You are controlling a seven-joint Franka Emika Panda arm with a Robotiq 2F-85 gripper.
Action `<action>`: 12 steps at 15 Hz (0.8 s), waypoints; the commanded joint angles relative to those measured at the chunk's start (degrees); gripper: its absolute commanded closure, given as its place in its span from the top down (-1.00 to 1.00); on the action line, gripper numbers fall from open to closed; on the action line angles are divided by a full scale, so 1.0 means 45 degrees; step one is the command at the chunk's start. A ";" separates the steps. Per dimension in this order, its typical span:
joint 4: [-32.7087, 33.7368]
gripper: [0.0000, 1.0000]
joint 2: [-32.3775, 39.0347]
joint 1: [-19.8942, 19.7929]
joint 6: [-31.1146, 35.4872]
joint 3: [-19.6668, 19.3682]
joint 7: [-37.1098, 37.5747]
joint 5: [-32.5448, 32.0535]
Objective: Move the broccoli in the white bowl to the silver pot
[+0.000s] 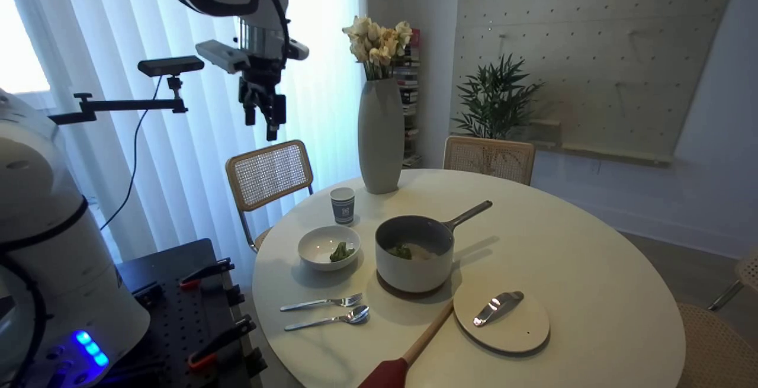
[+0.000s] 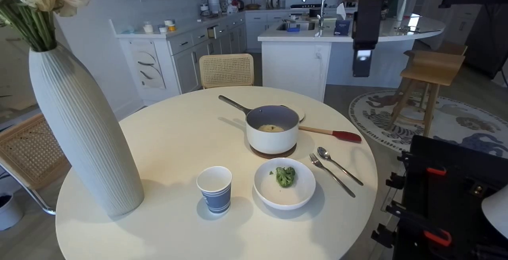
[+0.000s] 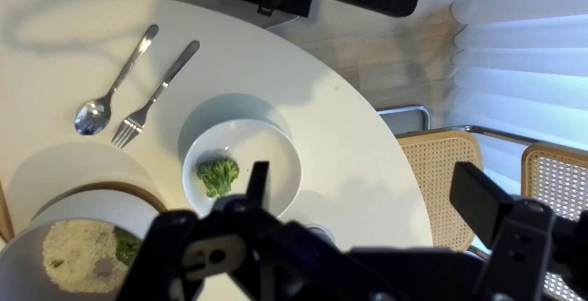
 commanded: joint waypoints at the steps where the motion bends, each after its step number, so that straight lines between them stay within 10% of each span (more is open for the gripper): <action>1: -0.0352 1.00 0.1122 0.0021 0.2034 -0.0263 -0.1240 -0.0366; 12: -0.0271 1.00 0.4645 0.0335 0.5830 -0.0060 -0.2127 -0.0312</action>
